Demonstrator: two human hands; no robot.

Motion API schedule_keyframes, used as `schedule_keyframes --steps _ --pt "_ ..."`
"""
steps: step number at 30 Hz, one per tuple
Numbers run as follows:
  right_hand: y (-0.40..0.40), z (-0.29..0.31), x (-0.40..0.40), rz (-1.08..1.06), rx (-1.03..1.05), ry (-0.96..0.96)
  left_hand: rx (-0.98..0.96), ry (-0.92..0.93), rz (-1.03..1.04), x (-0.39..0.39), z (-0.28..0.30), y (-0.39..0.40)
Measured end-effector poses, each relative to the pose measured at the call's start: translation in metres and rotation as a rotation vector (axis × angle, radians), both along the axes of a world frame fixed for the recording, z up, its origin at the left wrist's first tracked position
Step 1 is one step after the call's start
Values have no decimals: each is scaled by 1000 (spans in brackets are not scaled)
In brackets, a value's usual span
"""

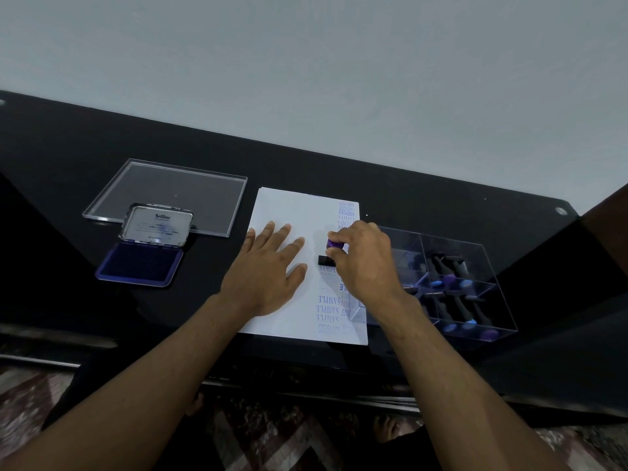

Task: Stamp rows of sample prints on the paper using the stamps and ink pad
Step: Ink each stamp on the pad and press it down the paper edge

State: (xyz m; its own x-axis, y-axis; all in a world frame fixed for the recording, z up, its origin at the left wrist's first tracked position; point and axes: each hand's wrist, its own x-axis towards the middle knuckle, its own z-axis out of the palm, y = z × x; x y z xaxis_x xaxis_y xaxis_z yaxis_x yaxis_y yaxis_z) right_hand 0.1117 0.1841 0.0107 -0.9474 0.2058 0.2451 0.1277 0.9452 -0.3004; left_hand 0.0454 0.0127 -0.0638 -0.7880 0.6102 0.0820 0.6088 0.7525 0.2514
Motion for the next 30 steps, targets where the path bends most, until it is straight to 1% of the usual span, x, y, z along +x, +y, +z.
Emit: schedule_keyframes --steps 6,10,13,15,16,20,24,26,30 --pt "-1 0 0 -14 -7 0 15 2 -2 0 -1 0" --pt "0 -1 0 -14 -9 16 -8 1 -2 -1 -1 0" --pt "0 -1 -1 -12 0 -5 -9 2 -1 -1 -2 -1" --pt "0 1 0 -25 -37 16 -7 -3 -1 -1 -1 -1" --pt "1 1 2 -47 -102 56 -5 -6 -2 -1 -1 -1" --pt "8 1 13 -194 -484 289 14 -7 -9 -1 -2 -1" --pt "17 0 15 -328 -782 376 11 7 -14 -1 -4 -2" --pt "21 -3 13 -357 -873 394 13 15 -12 -1 -4 -2" --pt "26 -8 11 -366 -927 381 3 17 -11 -1 -4 -2"
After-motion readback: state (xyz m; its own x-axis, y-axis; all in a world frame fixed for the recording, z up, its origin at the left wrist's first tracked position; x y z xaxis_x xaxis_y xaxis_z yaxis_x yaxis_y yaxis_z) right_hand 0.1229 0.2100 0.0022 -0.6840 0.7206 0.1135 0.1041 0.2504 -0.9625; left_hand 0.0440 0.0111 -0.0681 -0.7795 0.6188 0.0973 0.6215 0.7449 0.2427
